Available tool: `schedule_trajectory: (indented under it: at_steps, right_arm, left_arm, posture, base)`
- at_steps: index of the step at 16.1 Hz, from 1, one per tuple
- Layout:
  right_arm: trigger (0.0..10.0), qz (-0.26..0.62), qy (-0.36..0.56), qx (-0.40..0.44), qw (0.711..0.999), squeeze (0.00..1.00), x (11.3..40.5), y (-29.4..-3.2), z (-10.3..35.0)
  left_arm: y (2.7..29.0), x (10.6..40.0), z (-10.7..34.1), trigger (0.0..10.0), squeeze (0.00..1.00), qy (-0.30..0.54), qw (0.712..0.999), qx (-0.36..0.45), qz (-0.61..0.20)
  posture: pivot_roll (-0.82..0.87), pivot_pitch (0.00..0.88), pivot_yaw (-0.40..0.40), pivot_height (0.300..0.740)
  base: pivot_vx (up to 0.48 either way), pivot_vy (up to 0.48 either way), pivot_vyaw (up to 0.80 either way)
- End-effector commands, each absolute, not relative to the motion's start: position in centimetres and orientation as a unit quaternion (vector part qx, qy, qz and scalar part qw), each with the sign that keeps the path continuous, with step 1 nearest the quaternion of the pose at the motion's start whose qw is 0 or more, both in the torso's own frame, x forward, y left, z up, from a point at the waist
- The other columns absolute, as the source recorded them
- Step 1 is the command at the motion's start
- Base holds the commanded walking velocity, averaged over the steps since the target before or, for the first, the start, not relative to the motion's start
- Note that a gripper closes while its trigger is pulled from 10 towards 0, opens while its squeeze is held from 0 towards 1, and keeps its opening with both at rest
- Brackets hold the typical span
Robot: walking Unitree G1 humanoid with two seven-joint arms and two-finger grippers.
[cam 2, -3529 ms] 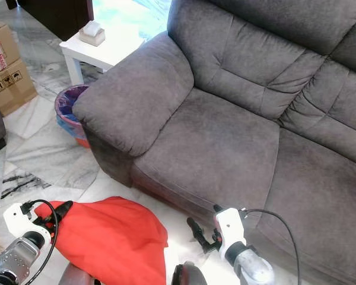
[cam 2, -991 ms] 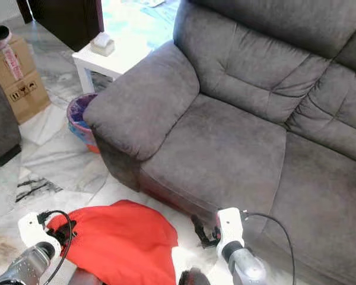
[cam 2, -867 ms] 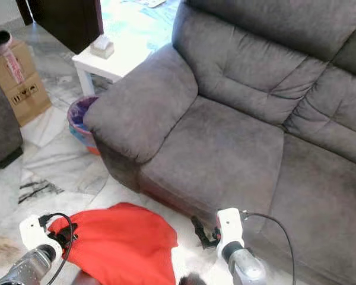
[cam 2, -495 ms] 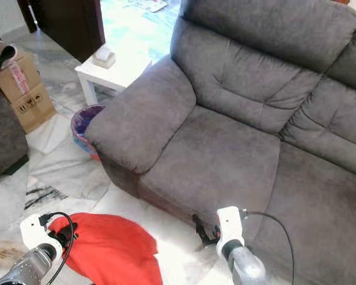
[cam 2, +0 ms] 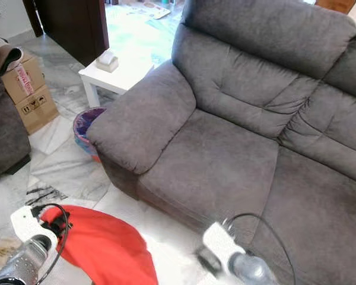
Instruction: Move the pillow to the sofa from floor
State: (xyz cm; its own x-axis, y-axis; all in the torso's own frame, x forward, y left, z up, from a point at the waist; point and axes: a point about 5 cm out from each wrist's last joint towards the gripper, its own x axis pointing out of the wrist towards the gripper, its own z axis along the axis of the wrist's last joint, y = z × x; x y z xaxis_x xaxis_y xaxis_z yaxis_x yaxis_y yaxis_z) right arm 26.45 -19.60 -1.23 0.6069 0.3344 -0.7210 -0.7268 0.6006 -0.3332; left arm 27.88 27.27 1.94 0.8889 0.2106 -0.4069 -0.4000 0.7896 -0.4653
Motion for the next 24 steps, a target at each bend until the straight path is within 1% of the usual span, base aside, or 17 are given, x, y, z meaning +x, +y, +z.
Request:
schedule_trajectory:
  at_steps: [1, 2, 3, 4, 5, 6, 7, 8, 9, 11, 14, 17, 18, 20, 22, 23, 24]
  right_arm:
    - [10.0, 0.328, 0.324, -0.378, 0.803, 0.0, 26.0, -20.9, -1.5]
    - [10.0, 0.353, 0.336, -0.389, 0.782, 0.0, 26.0, -21.5, -1.3]
    - [10.0, 0.368, 0.343, -0.377, 0.778, 0.0, 26.0, -21.4, -1.2]
    - [10.0, 0.385, 0.346, -0.37, 0.772, 0.0, 25.9, -21.2, -1.3]
    - [10.0, 0.43, 0.357, -0.357, 0.749, 0.0, 25.2, -20.6, -1.6]
    - [10.0, 0.442, 0.358, -0.354, 0.742, 0.0, 24.8, -20.1, -1.9]
    - [10.0, 0.437, 0.355, -0.354, 0.747, 0.0, 24.9, -19.9, -2.1]
    - [10.0, 0.429, 0.351, -0.338, 0.76, 0.0, 25.1, -19.4, -2.1]
    - [10.0, 0.435, 0.347, -0.32, 0.767, 0.0, 25.2, -18.8, -2.1]
    - [10.0, 0.447, 0.341, -0.295, 0.773, 0.0, 25.3, -17.8, -1.9]
    - [10.0, 0.456, 0.361, -0.286, 0.761, 0.0, 24.5, -17.3, -2.6]
    - [10.0, 0.452, 0.402, -0.281, 0.745, 0.0, 23.4, -17.3, -3.7]
    - [10.0, 0.444, 0.398, -0.275, 0.754, 0.0, 23.4, -17.0, -3.8]
    - [10.0, 0.373, 0.382, -0.225, 0.815, 0.0, 24.7, -16.1, -3.4]
    - [10.0, 0.306, 0.378, -0.201, 0.85, 0.0, 25.8, -16.4, -3.0]
    - [10.0, 0.304, 0.37, -0.182, 0.859, 0.0, 26.1, -16.2, -2.6]
    - [10.0, 0.32, 0.367, -0.151, 0.86, 0.0, 26.3, -15.6, -2.3]
  left_arm:
    - [28.4, 28.1, 3.2, 10.0, 0.0, 0.133, 0.934, -0.279, 0.177]
    - [28.5, 28.1, 3.5, 10.0, 0.0, 0.129, 0.934, -0.28, 0.181]
    - [28.5, 28.1, 3.5, 10.0, 0.0, 0.129, 0.934, -0.28, 0.181]
    - [28.4, 28.1, 3.5, 10.0, 0.0, 0.129, 0.934, -0.28, 0.183]
    - [28.4, 28.3, 3.8, 10.0, 0.0, 0.121, 0.932, -0.281, 0.195]
    - [28.4, 28.8, 4.5, 10.0, 0.0, 0.106, 0.93, -0.286, 0.205]
    - [28.4, 29.1, 5.1, 10.0, 0.0, 0.094, 0.93, -0.289, 0.208]
    - [28.4, 30.0, 6.3, 10.0, 0.0, 0.073, 0.929, -0.295, 0.211]
    - [28.4, 30.5, 7.2, 10.0, 0.0, 0.057, 0.927, -0.303, 0.213]
    - [27.9, 31.7, 8.8, 10.0, 0.0, 0.034, 0.926, -0.317, 0.202]
    - [27.0, 33.0, 10.3, 10.0, 0.0, 0.01, 0.921, -0.338, 0.193]
    - [26.4, 33.3, 10.4, 10.0, 0.0, 0.01, 0.92, -0.343, 0.191]
    - [26.2, 33.3, 10.5, 10.0, 0.0, 0.008, 0.919, -0.346, 0.191]
    - [25.6, 33.6, 10.8, 10.0, 0.0, 0.005, 0.917, -0.352, 0.188]
    - [25.0, 34.1, 11.5, 10.0, 0.0, -0.003, 0.917, -0.357, 0.178]
    - [24.9, 34.3, 11.9, 10.0, 0.0, -0.005, 0.918, -0.357, 0.175]
    - [24.7, 34.7, 12.6, 10.0, 0.0, -0.015, 0.917, -0.359, 0.171]
  posture:
    - [0.13, 0.173, -0.138, 0.74]
    - [0.13, 0.171, -0.137, 0.74]
    - [0.13, 0.171, -0.137, 0.74]
    - [0.12, 0.168, -0.137, 0.74]
    - [0.12, 0.165, -0.139, 0.74]
    - [0.12, 0.165, -0.139, 0.74]
    - [0.13, 0.165, -0.137, 0.74]
    - [0.13, 0.166, -0.135, 0.74]
    - [0.13, 0.166, -0.132, 0.74]
    - [0.13, 0.164, -0.127, 0.74]
    - [0.12, 0.161, -0.122, 0.74]
    - [0.12, 0.161, -0.121, 0.74]
    - [0.12, 0.16, -0.122, 0.74]
    - [0.12, 0.161, -0.122, 0.74]
    - [0.12, 0.162, -0.122, 0.74]
    - [0.12, 0.163, -0.122, 0.74]
    - [0.12, 0.163, -0.122, 0.74]
  base:
    - [0.0, 0.0, 0.0]
    - [0.0, 0.0, 0.0]
    - [0.0, 0.0, 0.0]
    - [0.0, 0.0, 0.0]
    - [0.0, 0.0, 0.0]
    - [0.0, 0.0, 0.0]
    - [0.0, 0.0, 0.0]
    - [0.0, 0.0, 0.0]
    - [0.0, 0.0, 0.0]
    - [0.0, 0.0, 0.0]
    - [0.0, 0.0, 0.0]
    - [0.0, 0.0, 0.0]
    - [0.0, 0.0, 0.0]
    - [0.0, 0.0, 0.0]
    - [0.0, 0.0, 0.0]
    - [0.0, 0.0, 0.0]
    - [0.0, 0.0, 0.0]
